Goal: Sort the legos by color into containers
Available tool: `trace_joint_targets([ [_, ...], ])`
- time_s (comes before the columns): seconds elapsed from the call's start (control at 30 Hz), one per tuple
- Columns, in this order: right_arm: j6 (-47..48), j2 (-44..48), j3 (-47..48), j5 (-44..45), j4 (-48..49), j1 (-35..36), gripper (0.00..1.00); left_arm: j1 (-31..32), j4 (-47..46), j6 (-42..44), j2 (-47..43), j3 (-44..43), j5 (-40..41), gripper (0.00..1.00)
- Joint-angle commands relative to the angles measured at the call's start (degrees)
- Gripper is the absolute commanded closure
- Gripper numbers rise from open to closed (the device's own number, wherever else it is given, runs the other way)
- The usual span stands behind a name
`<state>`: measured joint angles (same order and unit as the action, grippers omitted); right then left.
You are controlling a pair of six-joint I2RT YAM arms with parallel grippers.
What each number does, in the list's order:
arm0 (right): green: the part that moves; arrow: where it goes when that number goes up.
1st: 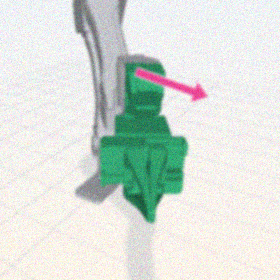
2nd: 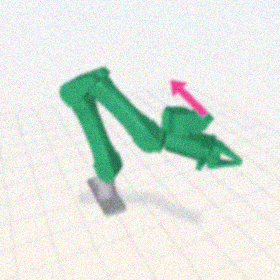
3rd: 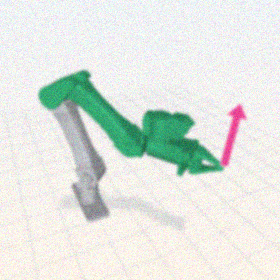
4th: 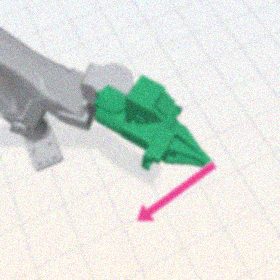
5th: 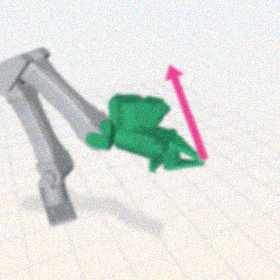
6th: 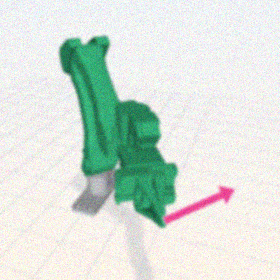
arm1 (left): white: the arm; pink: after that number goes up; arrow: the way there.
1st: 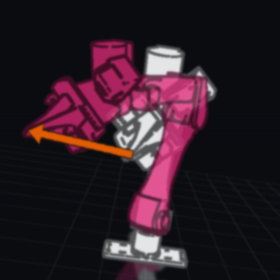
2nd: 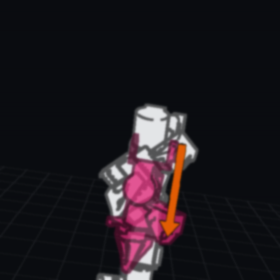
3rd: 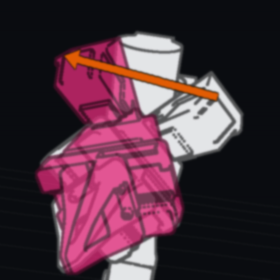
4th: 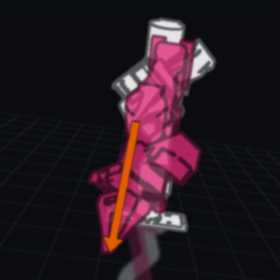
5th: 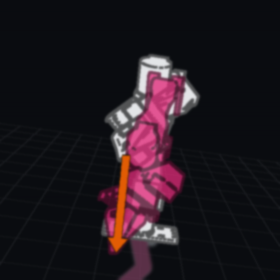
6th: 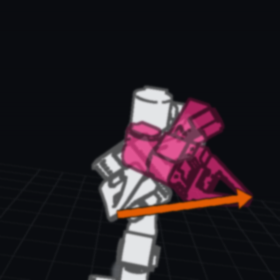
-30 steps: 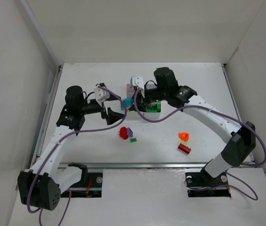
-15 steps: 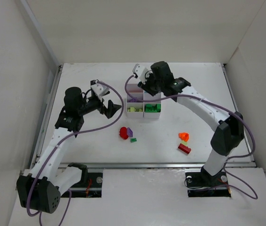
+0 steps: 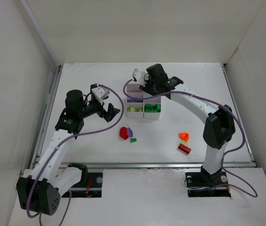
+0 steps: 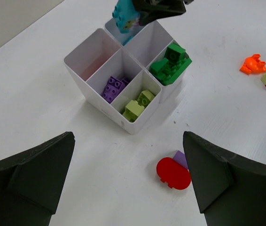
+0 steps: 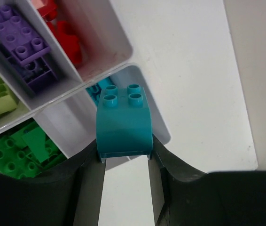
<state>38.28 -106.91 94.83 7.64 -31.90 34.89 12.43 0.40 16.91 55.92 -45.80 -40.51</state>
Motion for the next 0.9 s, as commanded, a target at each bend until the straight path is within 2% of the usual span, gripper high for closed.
trace_joint_targets([
  [0.0, 1.0, -0.39, 3.44, 3.87, 2.19, -0.27, 1.0, 0.23, -1.02, -0.21, -1.96, 0.89, -0.8, 0.01],
  [0.4, 4.96, -4.18, 3.44, 7.13, 1.58, -0.27, 1.0, 0.23, -1.02, -0.21, -1.96, 0.89, -0.8, 0.01],
  [0.43, 4.96, -4.18, 3.44, 7.13, 1.58, -0.27, 0.89, 0.23, -1.02, 0.31, -1.96, 0.89, -0.8, 0.01],
  [0.53, 4.96, -4.18, 3.44, 7.13, 1.58, -0.27, 0.45, 0.23, -1.02, 0.32, -1.96, 0.89, -1.41, 0.01],
  [0.7, 3.82, -1.63, 3.44, 9.23, 1.58, 1.84, 0.31, 0.23, 0.38, 1.55, -1.43, 1.42, -2.55, 0.01],
  [0.87, 1.98, 1.53, 3.44, 10.38, 1.05, 2.46, 0.27, 0.23, 3.9, 6.99, -1.43, 1.94, -3.78, 0.01],
])
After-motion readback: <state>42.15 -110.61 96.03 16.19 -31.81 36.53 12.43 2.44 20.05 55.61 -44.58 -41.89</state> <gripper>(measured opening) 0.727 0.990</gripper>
